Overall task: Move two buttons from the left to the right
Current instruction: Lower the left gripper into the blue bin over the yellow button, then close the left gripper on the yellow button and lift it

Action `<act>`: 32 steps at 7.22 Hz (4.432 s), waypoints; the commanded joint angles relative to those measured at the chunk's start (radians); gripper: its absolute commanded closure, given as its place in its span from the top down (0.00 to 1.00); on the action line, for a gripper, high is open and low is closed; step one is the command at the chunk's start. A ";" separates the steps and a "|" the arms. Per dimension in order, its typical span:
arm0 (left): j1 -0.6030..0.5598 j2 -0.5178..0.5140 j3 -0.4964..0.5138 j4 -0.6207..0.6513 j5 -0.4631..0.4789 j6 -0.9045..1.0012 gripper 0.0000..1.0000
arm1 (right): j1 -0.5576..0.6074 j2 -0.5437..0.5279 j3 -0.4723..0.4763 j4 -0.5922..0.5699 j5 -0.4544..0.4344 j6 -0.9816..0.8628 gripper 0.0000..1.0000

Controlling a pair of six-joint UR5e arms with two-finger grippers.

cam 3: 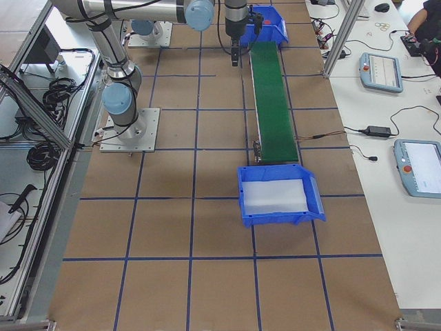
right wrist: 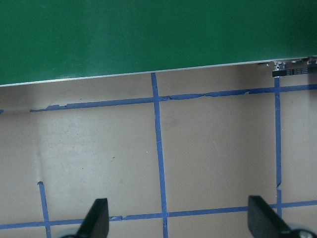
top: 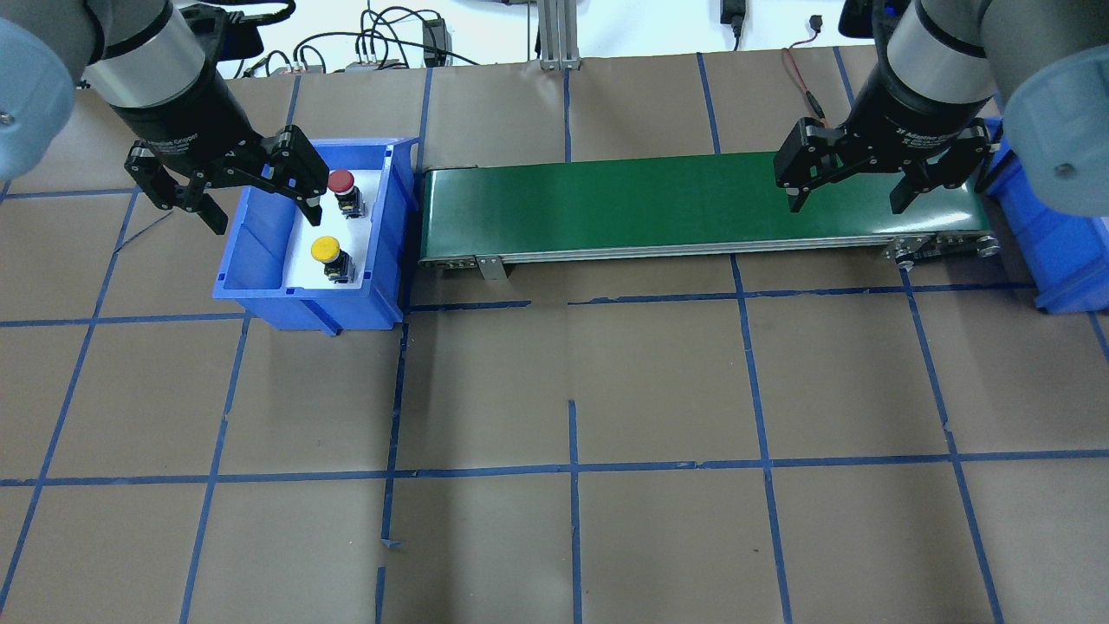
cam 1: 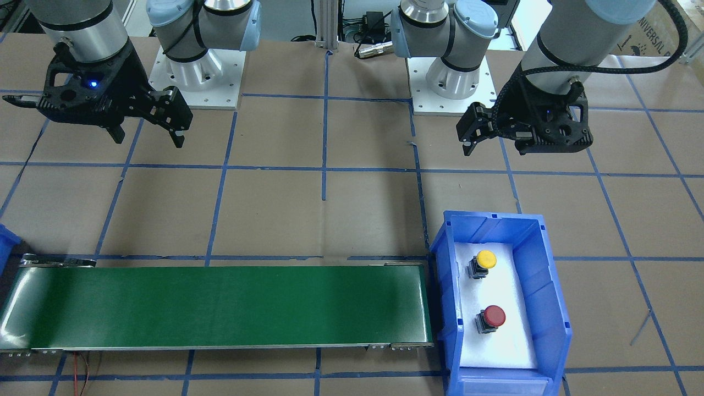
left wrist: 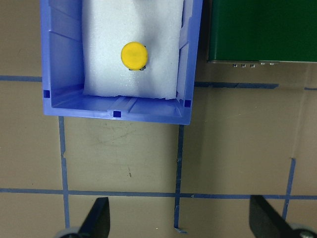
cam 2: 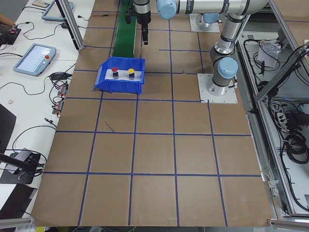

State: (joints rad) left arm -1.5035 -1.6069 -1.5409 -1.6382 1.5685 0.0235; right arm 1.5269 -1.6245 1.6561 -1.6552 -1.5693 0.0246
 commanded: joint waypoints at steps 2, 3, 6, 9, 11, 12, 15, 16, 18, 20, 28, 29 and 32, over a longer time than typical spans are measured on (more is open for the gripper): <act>-0.017 0.002 -0.013 -0.002 -0.008 0.010 1.00 | -0.001 0.000 0.001 0.000 0.000 0.000 1.00; -0.015 0.002 -0.011 0.001 -0.007 0.016 1.00 | -0.001 0.000 0.001 0.002 0.000 0.000 1.00; 0.006 -0.002 -0.005 0.018 0.018 0.024 1.00 | 0.001 0.000 0.001 0.002 0.000 0.000 1.00; 0.084 -0.159 0.008 0.180 0.005 0.131 1.00 | -0.001 0.000 0.001 0.002 0.000 0.000 1.00; 0.118 -0.276 -0.017 0.301 0.005 0.188 1.00 | -0.001 0.000 0.001 0.003 0.000 0.000 1.00; 0.118 -0.322 -0.013 0.338 -0.001 0.184 1.00 | -0.001 0.000 0.001 0.002 0.000 0.000 1.00; 0.117 -0.375 -0.037 0.394 -0.068 0.141 1.00 | -0.001 0.000 0.001 0.002 0.000 0.000 1.00; 0.117 -0.370 -0.071 0.420 -0.115 0.139 1.00 | -0.001 0.000 0.001 0.002 0.000 0.000 1.00; 0.117 -0.370 -0.119 0.472 -0.107 0.144 1.00 | 0.001 0.000 0.002 0.003 0.000 0.000 1.00; 0.118 -0.372 -0.145 0.472 -0.105 0.133 0.89 | 0.001 0.000 0.001 0.003 0.000 0.000 1.00; 0.117 -0.326 -0.026 0.370 -0.042 0.118 0.25 | -0.001 -0.002 0.002 0.005 0.000 0.000 1.00; 0.112 -0.309 0.026 0.322 -0.048 0.064 0.25 | 0.001 -0.002 0.002 0.005 0.000 0.000 1.00; -0.079 -0.335 0.123 0.319 -0.059 -0.116 0.24 | -0.001 -0.002 0.004 0.005 0.000 -0.002 1.00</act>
State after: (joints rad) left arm -1.5014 -1.9263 -1.4547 -1.3251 1.5141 -0.0016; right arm 1.5272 -1.6260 1.6593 -1.6506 -1.5692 0.0232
